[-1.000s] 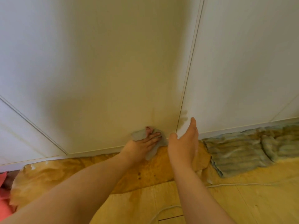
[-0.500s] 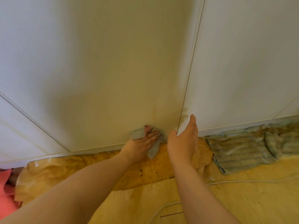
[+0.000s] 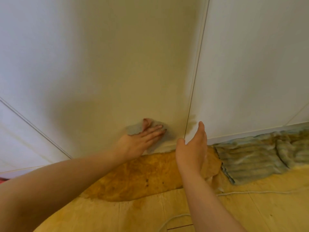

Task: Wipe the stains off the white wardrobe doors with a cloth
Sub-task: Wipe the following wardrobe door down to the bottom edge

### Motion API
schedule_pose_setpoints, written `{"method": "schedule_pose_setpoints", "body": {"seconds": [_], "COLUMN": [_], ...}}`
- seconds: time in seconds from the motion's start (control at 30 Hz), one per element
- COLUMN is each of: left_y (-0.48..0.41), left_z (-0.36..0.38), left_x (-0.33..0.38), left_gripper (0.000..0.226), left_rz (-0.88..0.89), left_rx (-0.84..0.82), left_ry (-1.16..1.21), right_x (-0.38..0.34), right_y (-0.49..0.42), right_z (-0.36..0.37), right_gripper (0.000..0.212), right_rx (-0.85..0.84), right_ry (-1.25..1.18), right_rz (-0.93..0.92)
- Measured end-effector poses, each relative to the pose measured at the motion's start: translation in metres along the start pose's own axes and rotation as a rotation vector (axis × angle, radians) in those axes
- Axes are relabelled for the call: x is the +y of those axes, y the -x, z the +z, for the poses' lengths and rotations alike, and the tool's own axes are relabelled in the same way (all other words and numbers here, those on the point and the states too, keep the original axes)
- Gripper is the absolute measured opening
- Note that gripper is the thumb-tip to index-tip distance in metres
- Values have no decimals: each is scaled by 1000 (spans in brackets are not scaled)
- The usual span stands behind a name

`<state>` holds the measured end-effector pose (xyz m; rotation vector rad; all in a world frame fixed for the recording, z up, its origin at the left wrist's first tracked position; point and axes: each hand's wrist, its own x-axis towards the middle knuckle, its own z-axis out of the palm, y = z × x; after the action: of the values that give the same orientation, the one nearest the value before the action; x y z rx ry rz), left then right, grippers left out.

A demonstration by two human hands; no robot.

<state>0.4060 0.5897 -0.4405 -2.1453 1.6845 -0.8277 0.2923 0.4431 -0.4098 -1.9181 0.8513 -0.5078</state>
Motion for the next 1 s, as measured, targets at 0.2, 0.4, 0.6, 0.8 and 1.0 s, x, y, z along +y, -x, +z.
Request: {"method": "schedule_pose_setpoints", "body": {"seconds": [0.2,0.4,0.6,0.8,1.0], "left_y": [-4,-9,-55,-16,-52], "left_z": [-3,-13,-29,-16,-58], "left_x": [-2,2,-20,-14,-43], "left_gripper": [59,49,59,54,54], "left_rz": [-152,-126,-264,-89,-317], "left_rx": [113,134,312,170,339], "left_ry": [5,46,-28,11,-73], "right_x": [-2,-7,-7,-8,-11], "right_y": [-3,-6,0,-5,-1], "right_z": [1,3,6,-8,1], "right_gripper": [69,70,69,68,68], "right_rx": [14,38,21,56,46], "right_ry": [-36,-39,-31,-40,-35], "right_rz": [32,-4,13,-21,-8]}}
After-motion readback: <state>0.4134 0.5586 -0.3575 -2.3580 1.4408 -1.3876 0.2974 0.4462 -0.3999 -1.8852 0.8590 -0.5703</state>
